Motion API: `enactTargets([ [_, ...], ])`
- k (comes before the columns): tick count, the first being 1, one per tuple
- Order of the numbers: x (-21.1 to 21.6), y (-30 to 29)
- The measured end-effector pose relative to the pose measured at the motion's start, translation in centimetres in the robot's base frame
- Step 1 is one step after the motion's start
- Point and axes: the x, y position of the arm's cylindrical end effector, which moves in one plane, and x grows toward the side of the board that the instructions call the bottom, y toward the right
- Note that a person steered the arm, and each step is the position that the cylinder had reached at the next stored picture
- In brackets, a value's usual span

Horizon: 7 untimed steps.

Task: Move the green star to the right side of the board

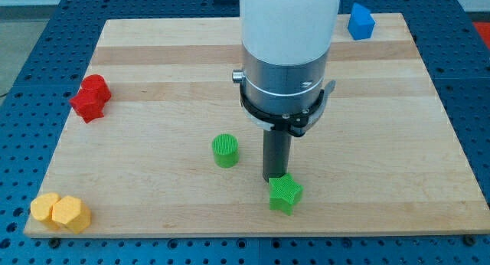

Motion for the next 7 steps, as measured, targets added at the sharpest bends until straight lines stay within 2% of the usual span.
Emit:
enactTargets([
  [1, 0.5, -4.4],
  [2, 3.3, -5.6],
  [5, 4.0, 10.8],
  [6, 3.7, 9.1],
  [7, 1.1, 5.9],
])
